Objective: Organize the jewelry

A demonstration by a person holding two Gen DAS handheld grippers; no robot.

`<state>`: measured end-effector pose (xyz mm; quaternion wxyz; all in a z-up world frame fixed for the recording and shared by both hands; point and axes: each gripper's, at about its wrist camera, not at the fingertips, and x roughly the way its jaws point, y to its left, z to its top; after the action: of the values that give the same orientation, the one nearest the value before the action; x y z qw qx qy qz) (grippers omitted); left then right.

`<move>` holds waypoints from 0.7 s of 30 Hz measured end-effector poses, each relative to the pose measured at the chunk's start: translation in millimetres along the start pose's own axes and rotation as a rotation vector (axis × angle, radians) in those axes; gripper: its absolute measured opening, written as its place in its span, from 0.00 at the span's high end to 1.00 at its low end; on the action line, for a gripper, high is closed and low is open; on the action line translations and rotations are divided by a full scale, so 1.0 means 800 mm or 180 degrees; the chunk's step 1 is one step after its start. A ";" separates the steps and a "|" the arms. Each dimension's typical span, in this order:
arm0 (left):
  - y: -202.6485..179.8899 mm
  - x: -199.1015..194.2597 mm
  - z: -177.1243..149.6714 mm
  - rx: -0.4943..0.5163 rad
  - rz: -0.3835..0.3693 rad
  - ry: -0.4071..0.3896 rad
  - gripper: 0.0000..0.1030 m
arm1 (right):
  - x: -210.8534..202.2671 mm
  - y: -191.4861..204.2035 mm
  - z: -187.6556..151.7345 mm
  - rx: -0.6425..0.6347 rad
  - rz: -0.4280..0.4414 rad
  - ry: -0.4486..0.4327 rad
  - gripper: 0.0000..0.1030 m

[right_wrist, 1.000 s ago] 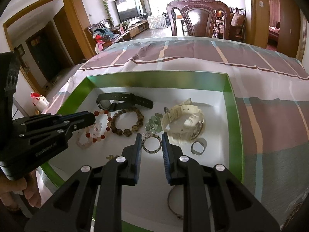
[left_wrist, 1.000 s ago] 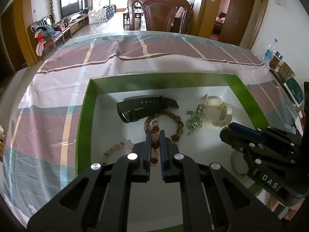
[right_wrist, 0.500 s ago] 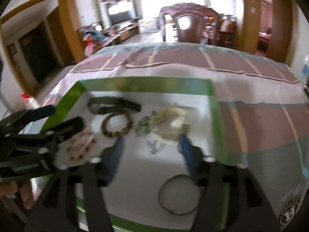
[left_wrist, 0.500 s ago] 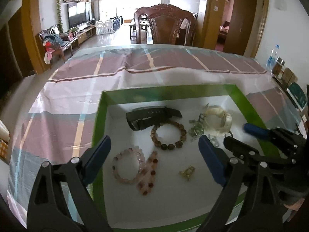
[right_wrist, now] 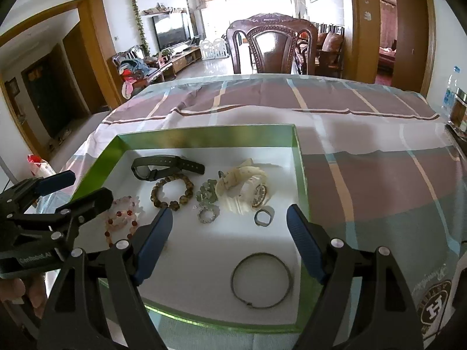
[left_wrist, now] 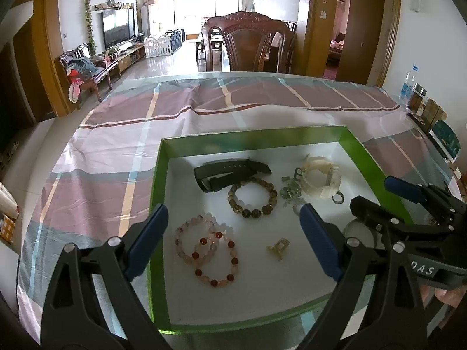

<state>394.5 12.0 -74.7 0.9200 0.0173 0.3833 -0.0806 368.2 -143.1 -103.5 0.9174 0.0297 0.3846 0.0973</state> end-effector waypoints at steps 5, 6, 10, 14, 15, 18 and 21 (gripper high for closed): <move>-0.003 -0.026 -0.007 0.0009 0.0004 -0.0070 0.12 | -0.019 0.001 -0.005 0.0026 -0.0008 -0.0063 0.23; -0.003 -0.035 -0.011 -0.0004 -0.0002 -0.0093 0.12 | -0.027 0.000 -0.008 0.0040 0.0001 -0.0089 0.23; -0.001 -0.066 -0.027 -0.0086 -0.0043 -0.0206 0.12 | -0.061 0.001 -0.022 0.0062 -0.0029 -0.0212 0.16; -0.012 -0.104 -0.056 -0.0006 -0.0037 -0.0301 0.04 | -0.093 0.006 -0.044 0.0010 -0.0152 -0.0296 0.04; -0.017 -0.115 -0.065 0.0035 -0.0025 -0.0332 0.04 | -0.104 0.007 -0.053 0.0021 -0.0158 -0.0317 0.03; -0.027 -0.142 -0.090 0.0034 0.0047 -0.0395 0.04 | -0.128 0.010 -0.076 0.0041 -0.0131 -0.0332 0.03; -0.035 -0.165 -0.121 -0.0059 0.0034 -0.0414 0.04 | -0.155 0.018 -0.110 0.0068 -0.0155 -0.0371 0.03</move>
<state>230.9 11.5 -48.6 0.9434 0.0055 0.3234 -0.0731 218.4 -155.7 -76.4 0.9400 0.0358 0.3321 0.0690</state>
